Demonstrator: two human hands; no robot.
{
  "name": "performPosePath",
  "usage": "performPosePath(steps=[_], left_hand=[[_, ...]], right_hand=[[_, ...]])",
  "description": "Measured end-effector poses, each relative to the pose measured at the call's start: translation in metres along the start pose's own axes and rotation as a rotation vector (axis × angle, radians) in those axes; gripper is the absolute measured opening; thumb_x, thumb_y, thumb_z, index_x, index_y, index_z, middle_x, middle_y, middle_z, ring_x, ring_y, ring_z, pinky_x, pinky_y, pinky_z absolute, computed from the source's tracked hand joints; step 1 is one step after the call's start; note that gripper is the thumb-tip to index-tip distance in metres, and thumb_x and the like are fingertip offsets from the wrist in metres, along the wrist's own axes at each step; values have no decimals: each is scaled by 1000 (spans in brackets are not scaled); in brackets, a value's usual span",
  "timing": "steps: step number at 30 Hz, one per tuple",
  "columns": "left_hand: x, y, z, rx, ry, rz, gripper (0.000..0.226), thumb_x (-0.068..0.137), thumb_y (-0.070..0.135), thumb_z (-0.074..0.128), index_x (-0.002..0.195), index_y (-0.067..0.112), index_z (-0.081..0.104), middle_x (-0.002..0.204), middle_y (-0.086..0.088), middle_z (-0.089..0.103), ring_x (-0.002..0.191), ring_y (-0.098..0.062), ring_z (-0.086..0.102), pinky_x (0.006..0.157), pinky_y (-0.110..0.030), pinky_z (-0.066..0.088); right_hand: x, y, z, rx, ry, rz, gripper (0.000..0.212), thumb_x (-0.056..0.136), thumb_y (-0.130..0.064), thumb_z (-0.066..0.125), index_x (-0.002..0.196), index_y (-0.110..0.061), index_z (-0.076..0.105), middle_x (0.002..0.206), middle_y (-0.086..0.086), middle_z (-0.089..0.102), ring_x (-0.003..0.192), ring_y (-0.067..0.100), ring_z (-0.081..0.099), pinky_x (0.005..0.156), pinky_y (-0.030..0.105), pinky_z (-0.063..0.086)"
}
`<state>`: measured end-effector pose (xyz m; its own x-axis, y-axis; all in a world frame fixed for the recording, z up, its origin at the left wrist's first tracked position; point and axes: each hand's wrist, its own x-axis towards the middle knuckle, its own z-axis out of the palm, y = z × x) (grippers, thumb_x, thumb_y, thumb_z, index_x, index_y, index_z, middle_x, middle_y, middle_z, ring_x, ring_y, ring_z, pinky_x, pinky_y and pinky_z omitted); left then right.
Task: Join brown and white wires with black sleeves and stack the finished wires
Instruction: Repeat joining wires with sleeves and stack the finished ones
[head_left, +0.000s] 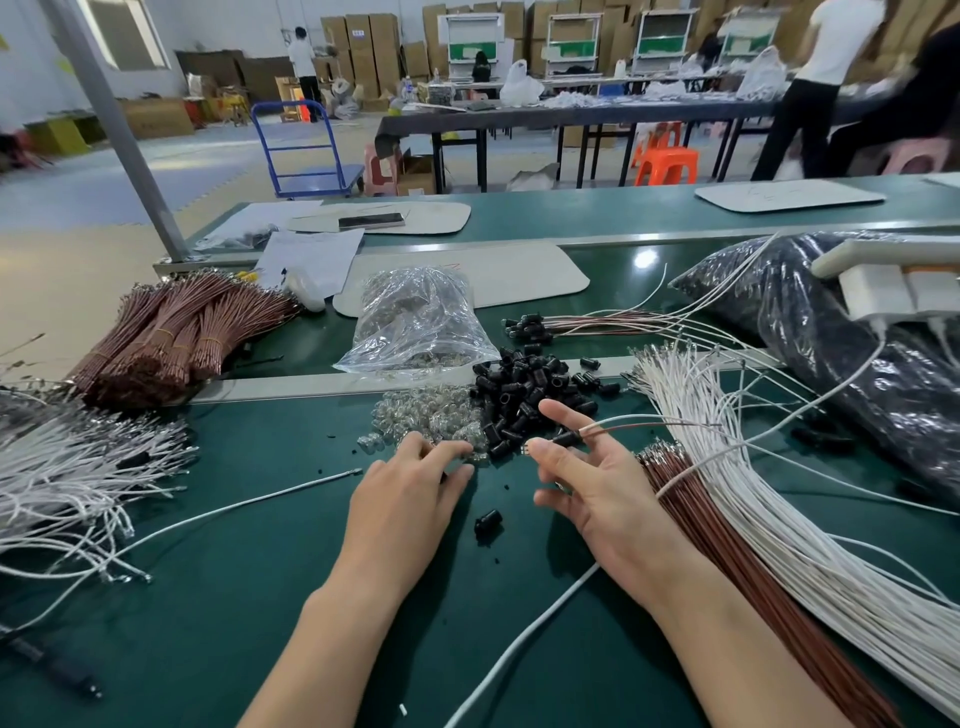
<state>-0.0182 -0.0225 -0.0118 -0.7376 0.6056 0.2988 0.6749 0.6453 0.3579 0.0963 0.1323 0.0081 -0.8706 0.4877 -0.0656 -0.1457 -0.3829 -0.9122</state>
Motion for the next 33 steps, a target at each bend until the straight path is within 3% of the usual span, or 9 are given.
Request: performPosePath(steps=[5,9,12,15,18,21,24,27,33], left_hand=[[4,3,1,39,23,-9,27,101,51,50,123,44,64,100,10,53,78,-23,63,66,-30,37],[4,4,2,-12,62,34,17,100,41,58,105,31,70,102,10,56,81,-19,62,68,-28,38],[-1,6,-1,-240,74,34,6,97,39,56,96,34,59,93,15,57,76,-11,59,67,-28,45],[-9,14,0,-671,107,-59,17,93,43,36,86,36,49,78,2,59,65,-15,54,60,-29,44],[-16,21,1,-723,82,-19,33,98,47,28,81,28,49,76,-5,56,65,-20,53,63,-35,43],[-18,27,2,-737,22,18,34,103,57,34,87,34,54,78,5,63,70,-16,59,64,-24,47],[-16,35,3,-889,10,-24,8,102,38,57,97,44,59,88,10,69,78,-11,64,72,-21,52],[-15,38,2,-1025,42,-96,16,97,16,67,97,32,62,85,10,67,77,-9,63,71,-22,52],[-15,39,-2,-1096,5,-128,14,95,9,67,99,22,64,86,6,68,79,-10,63,75,-24,54]], right_hand=[[0,0,0,-3,5,-1,49,78,-16,76,125,-24,65,70,2,54,65,7,58,60,23,55],[0,0,1,6,5,-1,50,75,-17,77,124,-25,66,70,2,56,65,7,58,60,23,56],[1,0,1,6,19,2,50,74,-18,78,123,-26,67,70,1,56,65,7,58,61,23,55],[1,0,0,10,17,10,51,74,-19,78,124,-26,67,70,0,55,66,7,58,62,23,55],[1,-1,-1,23,-1,15,52,73,-20,80,123,-27,68,73,1,56,68,8,58,63,24,55],[0,-1,0,36,-29,12,51,72,-20,80,121,-27,70,75,1,61,69,9,60,64,24,56],[0,0,1,51,-48,3,49,73,-16,78,121,-25,70,74,3,63,70,10,63,66,24,57],[0,0,2,54,-50,0,51,73,-15,77,122,-23,68,75,3,65,70,10,64,67,24,57],[1,2,3,43,-39,-3,50,71,-17,79,120,-24,70,74,2,65,70,10,63,67,23,56]])
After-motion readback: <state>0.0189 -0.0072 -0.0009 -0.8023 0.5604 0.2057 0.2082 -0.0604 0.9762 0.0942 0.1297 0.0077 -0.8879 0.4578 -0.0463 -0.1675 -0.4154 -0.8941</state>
